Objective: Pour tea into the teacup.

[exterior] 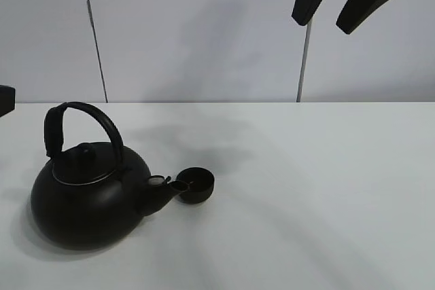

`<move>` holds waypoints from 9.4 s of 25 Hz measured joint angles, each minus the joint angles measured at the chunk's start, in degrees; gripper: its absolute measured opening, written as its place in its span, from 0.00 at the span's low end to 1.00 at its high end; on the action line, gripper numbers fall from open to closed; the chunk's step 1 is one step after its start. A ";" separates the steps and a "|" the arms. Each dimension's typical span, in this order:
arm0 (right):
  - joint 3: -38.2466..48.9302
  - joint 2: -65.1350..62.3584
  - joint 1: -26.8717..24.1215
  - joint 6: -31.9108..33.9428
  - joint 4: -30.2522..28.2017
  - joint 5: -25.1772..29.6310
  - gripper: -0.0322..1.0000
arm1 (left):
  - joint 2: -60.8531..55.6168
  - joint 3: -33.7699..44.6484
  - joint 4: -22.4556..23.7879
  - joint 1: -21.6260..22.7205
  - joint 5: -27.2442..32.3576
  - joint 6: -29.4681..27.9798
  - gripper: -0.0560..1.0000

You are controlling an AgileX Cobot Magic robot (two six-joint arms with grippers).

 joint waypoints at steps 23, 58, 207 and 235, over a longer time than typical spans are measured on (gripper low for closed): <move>0.00 0.00 0.00 0.00 0.00 0.00 0.46 | 35.30 -2.06 3.52 0.00 -28.15 -10.74 0.47; 0.00 0.00 0.00 0.00 -0.10 0.11 0.46 | 42.17 -9.83 1.20 0.06 -29.39 -6.15 0.37; 0.00 0.00 0.00 0.00 1.49 -0.26 0.46 | 34.99 -22.50 -9.06 0.05 -11.28 6.54 0.16; 0.00 0.00 0.00 0.00 2.20 -0.31 0.46 | 23.91 -7.33 -6.17 0.05 -15.74 6.20 0.16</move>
